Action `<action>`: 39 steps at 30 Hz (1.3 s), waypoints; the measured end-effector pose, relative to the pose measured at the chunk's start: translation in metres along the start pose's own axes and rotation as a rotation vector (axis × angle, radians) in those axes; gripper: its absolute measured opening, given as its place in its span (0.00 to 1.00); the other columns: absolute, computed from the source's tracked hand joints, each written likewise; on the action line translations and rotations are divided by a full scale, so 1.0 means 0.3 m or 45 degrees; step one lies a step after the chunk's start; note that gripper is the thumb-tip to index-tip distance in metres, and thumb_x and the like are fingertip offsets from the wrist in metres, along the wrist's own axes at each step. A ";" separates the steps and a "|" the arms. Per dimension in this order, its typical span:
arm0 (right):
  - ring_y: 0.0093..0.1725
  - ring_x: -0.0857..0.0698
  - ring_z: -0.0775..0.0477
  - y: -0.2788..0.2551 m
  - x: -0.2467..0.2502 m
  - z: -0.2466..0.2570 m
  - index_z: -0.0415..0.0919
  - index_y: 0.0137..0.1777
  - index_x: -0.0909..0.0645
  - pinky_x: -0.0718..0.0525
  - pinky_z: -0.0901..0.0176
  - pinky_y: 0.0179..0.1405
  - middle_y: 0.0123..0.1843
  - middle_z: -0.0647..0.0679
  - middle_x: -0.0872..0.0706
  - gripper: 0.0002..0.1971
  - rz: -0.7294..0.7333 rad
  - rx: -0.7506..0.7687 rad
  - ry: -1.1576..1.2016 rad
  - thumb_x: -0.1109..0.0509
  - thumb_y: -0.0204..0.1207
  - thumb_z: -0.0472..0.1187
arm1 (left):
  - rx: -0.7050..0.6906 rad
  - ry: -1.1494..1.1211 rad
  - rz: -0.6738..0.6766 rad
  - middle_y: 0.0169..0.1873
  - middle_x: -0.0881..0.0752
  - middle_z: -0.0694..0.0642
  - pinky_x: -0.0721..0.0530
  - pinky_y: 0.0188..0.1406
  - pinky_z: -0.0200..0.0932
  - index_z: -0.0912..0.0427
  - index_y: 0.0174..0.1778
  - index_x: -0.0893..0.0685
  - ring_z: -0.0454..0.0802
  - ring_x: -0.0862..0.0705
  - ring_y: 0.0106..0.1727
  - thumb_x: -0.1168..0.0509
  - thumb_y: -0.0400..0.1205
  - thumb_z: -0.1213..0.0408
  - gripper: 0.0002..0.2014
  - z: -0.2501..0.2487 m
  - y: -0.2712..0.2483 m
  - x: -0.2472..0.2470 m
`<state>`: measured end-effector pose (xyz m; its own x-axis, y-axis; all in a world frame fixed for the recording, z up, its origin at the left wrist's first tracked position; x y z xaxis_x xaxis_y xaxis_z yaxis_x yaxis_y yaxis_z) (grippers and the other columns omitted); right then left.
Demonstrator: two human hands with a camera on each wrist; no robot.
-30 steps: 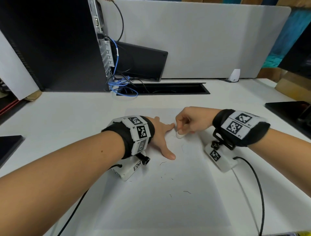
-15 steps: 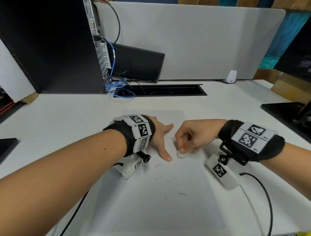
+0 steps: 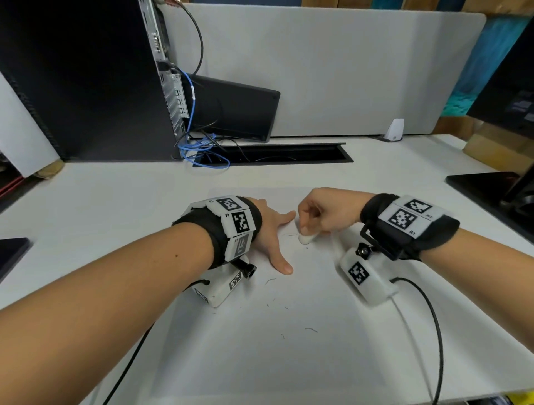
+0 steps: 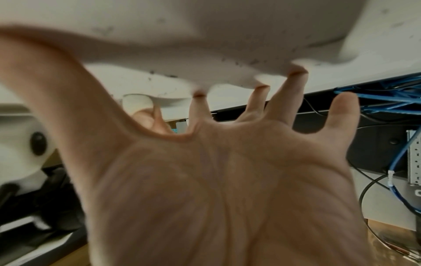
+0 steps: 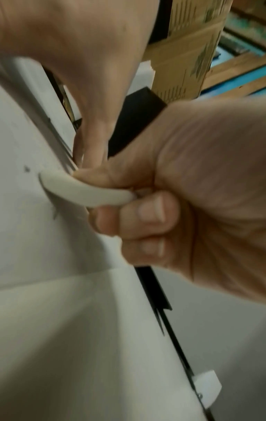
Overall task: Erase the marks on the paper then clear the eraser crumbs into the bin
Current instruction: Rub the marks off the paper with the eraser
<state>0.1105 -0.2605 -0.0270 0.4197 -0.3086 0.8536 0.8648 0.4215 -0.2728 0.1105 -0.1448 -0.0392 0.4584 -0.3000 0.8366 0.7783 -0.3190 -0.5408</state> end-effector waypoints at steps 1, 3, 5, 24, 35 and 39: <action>0.21 0.25 0.61 -0.006 -0.010 0.004 0.49 0.29 0.21 0.24 0.63 0.30 0.21 0.58 0.21 0.12 0.032 -0.002 0.013 0.28 0.73 0.37 | 0.000 -0.004 -0.003 0.78 0.42 0.63 0.31 0.72 0.56 0.28 0.78 0.61 0.63 0.37 0.79 0.26 0.59 0.32 0.60 0.001 0.001 0.000; 0.21 0.25 0.59 -0.032 -0.055 0.024 0.49 0.31 0.20 0.24 0.62 0.30 0.19 0.58 0.21 0.12 0.216 0.026 0.042 0.29 0.74 0.36 | -0.006 -0.002 -0.009 0.78 0.43 0.64 0.31 0.72 0.56 0.26 0.78 0.61 0.64 0.37 0.78 0.26 0.59 0.32 0.59 0.003 0.002 0.003; 0.21 0.25 0.58 -0.053 -0.077 0.034 0.47 0.33 0.18 0.26 0.65 0.27 0.19 0.58 0.19 0.10 0.340 0.055 0.086 0.28 0.74 0.36 | -0.013 -0.006 -0.011 0.79 0.45 0.64 0.32 0.72 0.55 0.27 0.78 0.62 0.63 0.38 0.79 0.26 0.60 0.32 0.59 0.005 0.001 -0.002; 0.28 0.24 0.43 0.062 -0.012 -0.013 0.41 0.37 0.18 0.26 0.68 0.23 0.27 0.43 0.18 0.06 0.261 0.038 0.137 0.24 0.72 0.39 | -0.013 -0.072 -0.040 0.80 0.49 0.52 0.36 0.74 0.62 0.38 0.81 0.62 0.57 0.41 0.81 0.34 0.62 0.26 0.59 0.044 0.031 -0.025; 0.26 0.27 0.44 0.057 -0.029 -0.003 0.38 0.40 0.15 0.29 0.70 0.20 0.25 0.45 0.21 0.05 0.223 0.064 0.149 0.25 0.72 0.39 | 0.010 -0.050 -0.024 0.82 0.53 0.49 0.39 0.76 0.63 0.37 0.80 0.64 0.57 0.43 0.82 0.35 0.61 0.24 0.60 0.047 0.032 -0.028; 0.23 0.27 0.49 0.079 0.004 -0.001 0.43 0.35 0.18 0.28 0.67 0.22 0.21 0.51 0.22 0.06 0.078 0.045 0.085 0.25 0.72 0.41 | 0.008 -0.080 -0.014 0.82 0.53 0.50 0.39 0.75 0.62 0.36 0.80 0.64 0.58 0.44 0.82 0.35 0.62 0.25 0.59 0.048 0.027 -0.026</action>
<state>0.1317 -0.2513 -0.0325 0.4899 -0.3371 0.8040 0.8272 0.4710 -0.3065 0.1195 -0.1321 -0.0488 0.4755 -0.2390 0.8466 0.7863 -0.3161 -0.5309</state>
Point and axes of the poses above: each hand's wrist, its own y-axis towards the middle knuckle, its own x-axis out of the back of the hand, z = x × y, the point moved 5 cm from there along y, towards the middle knuckle
